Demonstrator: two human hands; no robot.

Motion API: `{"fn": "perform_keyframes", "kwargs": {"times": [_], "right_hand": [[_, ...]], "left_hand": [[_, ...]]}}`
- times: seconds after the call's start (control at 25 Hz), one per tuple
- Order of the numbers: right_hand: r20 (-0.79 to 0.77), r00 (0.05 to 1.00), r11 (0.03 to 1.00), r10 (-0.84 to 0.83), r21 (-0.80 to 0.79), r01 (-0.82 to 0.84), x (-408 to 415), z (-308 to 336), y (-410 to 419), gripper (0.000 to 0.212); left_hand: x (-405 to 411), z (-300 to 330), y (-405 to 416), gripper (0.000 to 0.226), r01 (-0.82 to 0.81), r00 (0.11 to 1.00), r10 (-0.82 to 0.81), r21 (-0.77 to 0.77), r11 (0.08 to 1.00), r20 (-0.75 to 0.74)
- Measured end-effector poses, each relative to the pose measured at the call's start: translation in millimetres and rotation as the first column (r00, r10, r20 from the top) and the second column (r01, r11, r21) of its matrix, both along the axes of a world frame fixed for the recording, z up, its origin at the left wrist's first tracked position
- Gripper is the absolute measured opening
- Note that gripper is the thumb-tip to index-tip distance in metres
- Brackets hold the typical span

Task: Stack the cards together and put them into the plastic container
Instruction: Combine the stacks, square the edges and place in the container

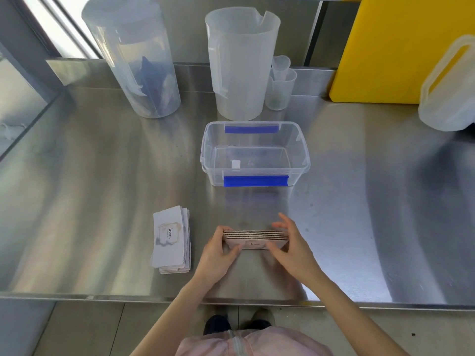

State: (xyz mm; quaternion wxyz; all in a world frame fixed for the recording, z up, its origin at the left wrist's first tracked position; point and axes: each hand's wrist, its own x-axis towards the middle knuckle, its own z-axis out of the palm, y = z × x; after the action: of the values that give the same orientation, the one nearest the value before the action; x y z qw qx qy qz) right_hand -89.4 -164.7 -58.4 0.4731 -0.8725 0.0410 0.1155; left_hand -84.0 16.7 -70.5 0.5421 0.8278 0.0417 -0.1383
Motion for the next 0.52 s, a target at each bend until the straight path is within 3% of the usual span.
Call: {"fn": "perform_keyframes", "kwargs": {"times": [0.12, 0.28, 0.4, 0.52], "right_hand": [[-0.093, 0.992, 0.991, -0.079, 0.103, 0.089, -11, -4, 10, 0.056], [0.103, 0.985, 0.990, -0.135, 0.062, 0.129, -6, 3, 16, 0.040], [0.046, 0.995, 0.993, -0.088, -0.078, 0.091, -7, 0, 13, 0.038], [-0.001, 0.995, 0.990, -0.097, -0.101, 0.096, -7, -4, 13, 0.037]], "left_hand": [[0, -1, -5, 0.031, -0.001, 1.000, 0.000, 0.102, 0.995, 0.009], [-2, -3, -8, 0.033, -0.029, 0.994, 0.014, 0.139, 0.990, 0.105], [-3, -6, -8, 0.032, -0.015, 1.000, 0.010, 0.231, 0.973, 0.021], [-1, -8, -8, 0.030, 0.013, 1.000, -0.011, 0.257, 0.966, -0.009]]}}
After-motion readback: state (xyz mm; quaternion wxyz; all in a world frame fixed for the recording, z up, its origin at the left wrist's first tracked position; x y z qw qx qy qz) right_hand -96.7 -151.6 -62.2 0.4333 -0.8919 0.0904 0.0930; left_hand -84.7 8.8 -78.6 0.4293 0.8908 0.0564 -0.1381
